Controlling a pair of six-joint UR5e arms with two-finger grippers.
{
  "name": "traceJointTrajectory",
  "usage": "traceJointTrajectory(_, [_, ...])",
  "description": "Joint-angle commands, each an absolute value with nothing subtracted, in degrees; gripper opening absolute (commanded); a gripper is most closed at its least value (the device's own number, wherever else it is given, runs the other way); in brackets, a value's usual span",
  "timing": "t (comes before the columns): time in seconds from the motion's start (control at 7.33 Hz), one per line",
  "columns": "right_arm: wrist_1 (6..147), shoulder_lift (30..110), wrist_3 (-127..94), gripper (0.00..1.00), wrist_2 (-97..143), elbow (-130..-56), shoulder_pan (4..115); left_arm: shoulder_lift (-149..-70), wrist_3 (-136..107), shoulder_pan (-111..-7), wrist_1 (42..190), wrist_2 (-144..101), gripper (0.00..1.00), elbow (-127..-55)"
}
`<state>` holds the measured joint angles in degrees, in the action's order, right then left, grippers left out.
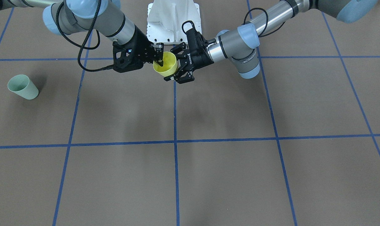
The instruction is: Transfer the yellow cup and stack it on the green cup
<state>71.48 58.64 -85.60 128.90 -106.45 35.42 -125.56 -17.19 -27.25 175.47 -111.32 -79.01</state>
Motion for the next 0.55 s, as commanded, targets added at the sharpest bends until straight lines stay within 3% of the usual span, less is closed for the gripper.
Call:
traceJointTrajectory(0.0, [71.5,58.8,-86.9,0.0,128.9,-106.9,36.6,-125.2,-18.3,-27.2,175.8,-111.4,0.9,-79.1])
traceJointTrajectory(0.14, [71.7,58.9,-87.5,0.0,129.0,-106.9,37.0,-125.2,-18.8,-27.2,175.8,-111.3,0.96,-79.2])
traceJointTrajectory(0.41, [72.3,59.5,-88.2,0.0,129.5,-107.2,40.0,-125.0,-19.0,-27.2,175.9,-111.3,0.99,-79.8])
